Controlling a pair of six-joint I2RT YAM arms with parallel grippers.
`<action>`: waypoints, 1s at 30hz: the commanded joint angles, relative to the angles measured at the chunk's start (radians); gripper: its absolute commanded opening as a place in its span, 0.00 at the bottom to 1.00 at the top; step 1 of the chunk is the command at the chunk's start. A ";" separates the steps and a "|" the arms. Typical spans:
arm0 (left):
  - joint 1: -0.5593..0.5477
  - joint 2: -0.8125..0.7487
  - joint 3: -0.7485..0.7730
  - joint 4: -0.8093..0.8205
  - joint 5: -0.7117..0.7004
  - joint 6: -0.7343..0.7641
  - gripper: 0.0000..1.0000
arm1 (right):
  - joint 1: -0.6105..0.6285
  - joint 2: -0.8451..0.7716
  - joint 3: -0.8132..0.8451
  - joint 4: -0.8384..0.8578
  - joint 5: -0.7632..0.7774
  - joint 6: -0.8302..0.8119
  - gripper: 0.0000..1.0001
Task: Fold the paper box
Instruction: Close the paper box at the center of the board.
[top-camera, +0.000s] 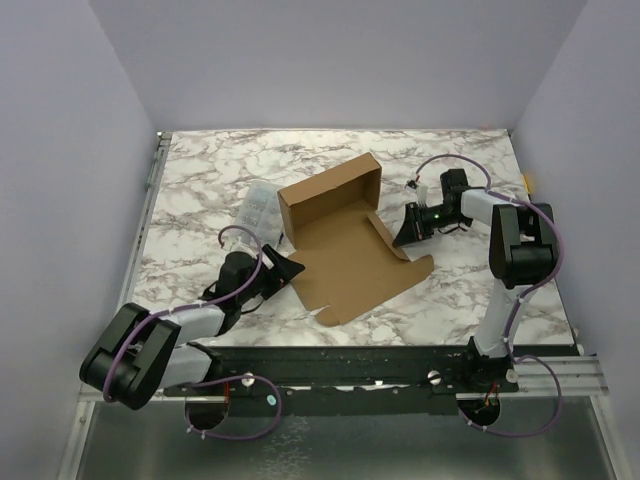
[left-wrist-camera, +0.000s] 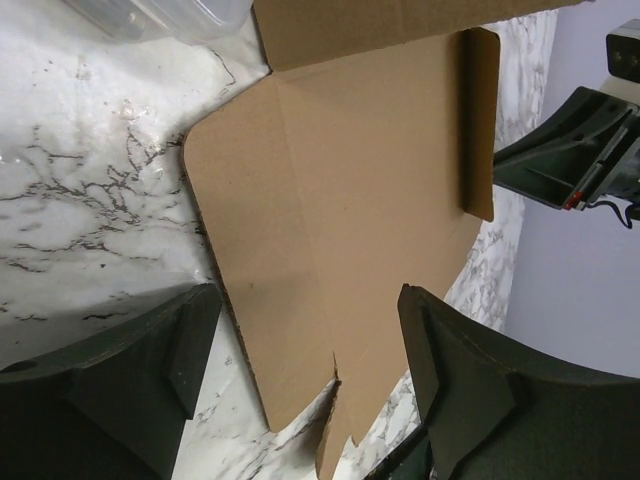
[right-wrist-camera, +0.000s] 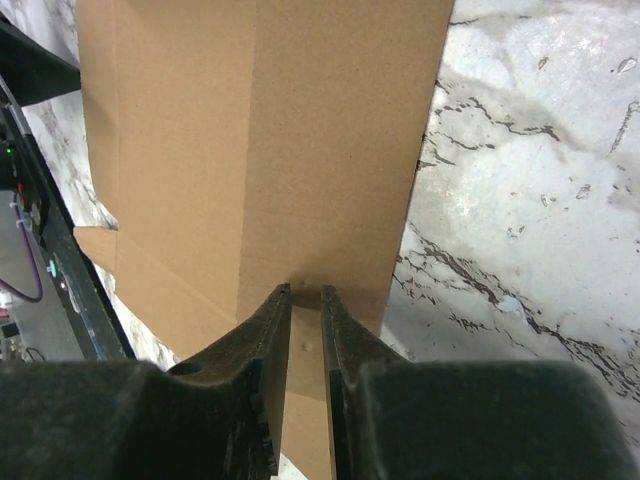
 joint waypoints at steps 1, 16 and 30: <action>0.004 0.077 -0.038 -0.056 0.016 0.000 0.81 | -0.002 0.026 -0.006 -0.010 -0.016 -0.016 0.21; 0.004 0.007 -0.081 0.067 0.038 -0.057 0.67 | -0.001 0.044 -0.004 -0.019 -0.012 -0.019 0.21; 0.005 -0.068 -0.012 -0.171 0.036 0.007 0.43 | 0.007 0.046 -0.009 -0.020 0.000 -0.023 0.21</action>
